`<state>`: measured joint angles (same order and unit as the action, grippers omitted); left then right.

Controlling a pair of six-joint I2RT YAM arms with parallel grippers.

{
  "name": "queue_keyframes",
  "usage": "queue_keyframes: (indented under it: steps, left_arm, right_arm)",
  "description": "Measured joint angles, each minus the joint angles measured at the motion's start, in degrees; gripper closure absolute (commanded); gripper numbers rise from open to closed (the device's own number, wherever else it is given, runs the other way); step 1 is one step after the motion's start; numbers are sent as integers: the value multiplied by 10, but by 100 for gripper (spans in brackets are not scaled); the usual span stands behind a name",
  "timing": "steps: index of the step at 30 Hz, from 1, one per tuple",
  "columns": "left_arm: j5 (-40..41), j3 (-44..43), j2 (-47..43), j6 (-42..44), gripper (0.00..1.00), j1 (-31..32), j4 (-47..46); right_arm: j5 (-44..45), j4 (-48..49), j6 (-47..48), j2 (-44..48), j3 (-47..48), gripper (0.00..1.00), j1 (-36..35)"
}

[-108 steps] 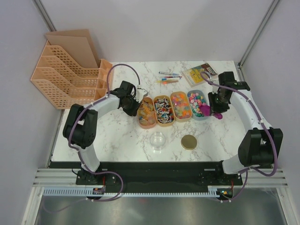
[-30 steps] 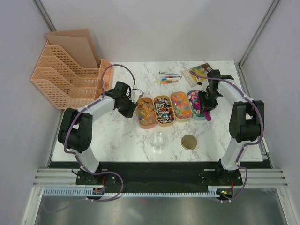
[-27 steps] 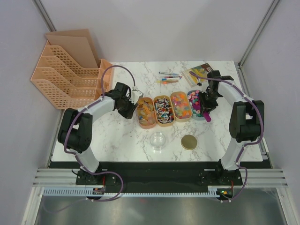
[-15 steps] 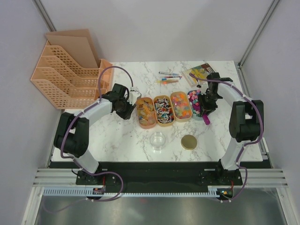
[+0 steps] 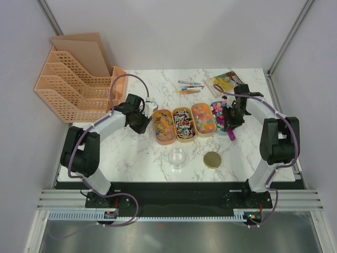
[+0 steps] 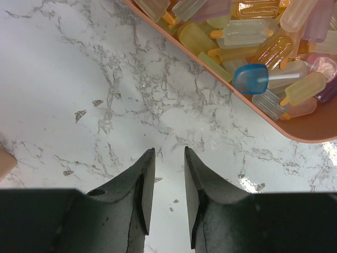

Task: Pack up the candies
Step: Scoop the fake candies from the storage box.

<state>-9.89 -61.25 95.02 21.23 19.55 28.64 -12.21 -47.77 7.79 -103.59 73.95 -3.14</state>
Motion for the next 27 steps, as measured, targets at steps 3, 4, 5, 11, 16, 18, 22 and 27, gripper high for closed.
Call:
queue_keyframes:
  steps: [3, 4, 5, 11, 16, 18, 22, 27]
  left_arm:
    - [3, 0, 0, 0, 64, -1, 0]
    - [4, 0, 0, 1, 64, -1, 0]
    - [4, -1, 0, 2, 64, -2, 0]
    - [5, -12, 0, 8, 64, -3, -1]
    - [6, -33, 0, 9, 64, -3, -3]
    - [6, -43, 0, 9, 64, -3, -3]
    - [6, -56, 0, 9, 64, -3, -5]
    - [6, -63, 0, 10, 64, -3, -5]
  right_arm:
    - [0, 29, 0, 19, -25, 100, 0]
    - [0, 40, 0, 27, -36, 100, 0]
    - [0, 54, 0, 36, -48, 100, 0]
    - [2, 135, 12, 97, -126, 100, -1]
    - [2, 194, 6, 132, -175, 100, -3]
    - [2, 209, 3, 141, -187, 100, -4]
    - [1, 233, -1, 156, -206, 100, -5]
    - [0, 259, -6, 191, -237, 100, -6]
